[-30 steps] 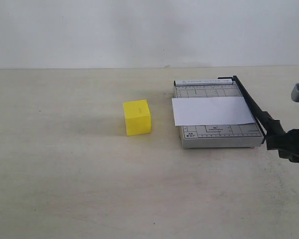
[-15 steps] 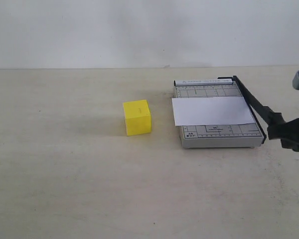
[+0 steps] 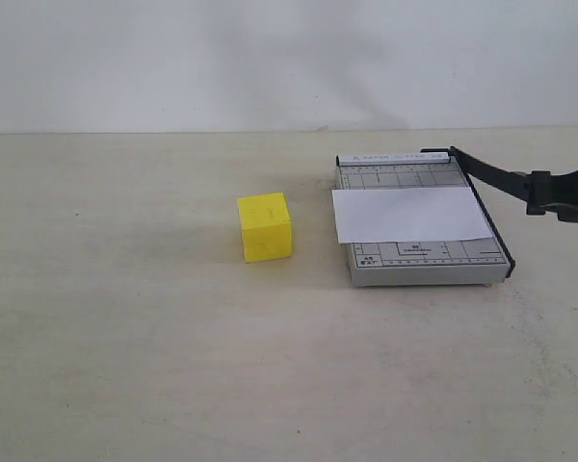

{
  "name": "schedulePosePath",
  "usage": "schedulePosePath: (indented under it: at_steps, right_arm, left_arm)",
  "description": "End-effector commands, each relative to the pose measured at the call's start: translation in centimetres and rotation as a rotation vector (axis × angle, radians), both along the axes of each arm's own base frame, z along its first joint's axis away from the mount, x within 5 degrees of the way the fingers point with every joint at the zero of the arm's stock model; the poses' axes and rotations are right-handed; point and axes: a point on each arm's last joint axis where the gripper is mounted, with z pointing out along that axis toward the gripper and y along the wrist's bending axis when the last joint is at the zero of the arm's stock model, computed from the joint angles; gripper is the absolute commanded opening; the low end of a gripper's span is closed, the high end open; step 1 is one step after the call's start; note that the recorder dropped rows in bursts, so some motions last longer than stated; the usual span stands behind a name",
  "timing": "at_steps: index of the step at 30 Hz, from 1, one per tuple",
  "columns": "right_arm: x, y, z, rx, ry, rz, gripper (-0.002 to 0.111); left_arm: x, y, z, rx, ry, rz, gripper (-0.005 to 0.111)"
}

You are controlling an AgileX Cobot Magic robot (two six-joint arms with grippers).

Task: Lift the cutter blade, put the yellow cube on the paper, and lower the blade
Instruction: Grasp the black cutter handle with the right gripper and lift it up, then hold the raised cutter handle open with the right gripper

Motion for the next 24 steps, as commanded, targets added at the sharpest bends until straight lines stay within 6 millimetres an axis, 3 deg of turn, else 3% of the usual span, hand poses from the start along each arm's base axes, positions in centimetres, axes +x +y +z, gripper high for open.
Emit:
schedulePosePath:
  at_steps: [1,7,20,24]
  right_arm:
    - [0.6,-0.2,2.1,-0.014,-0.124,-0.018,0.000]
    - [1.1,-0.2,3.3,-0.011,-0.155,-0.016,0.000]
    - [0.3,0.2,2.5,-0.048,-0.050,0.089,0.001]
    - [0.2,0.2,2.5,-0.055,-0.042,0.103,0.024]
  left_arm:
    - [0.0,0.0,0.1,-0.001,-0.010,0.002,0.005]
    - [0.0,0.0,0.1,-0.001,-0.010,0.002,0.005]
    - [0.0,0.0,0.1,-0.001,-0.010,0.002,0.005]
    - [0.0,0.0,0.1,-0.001,-0.010,0.002,0.005]
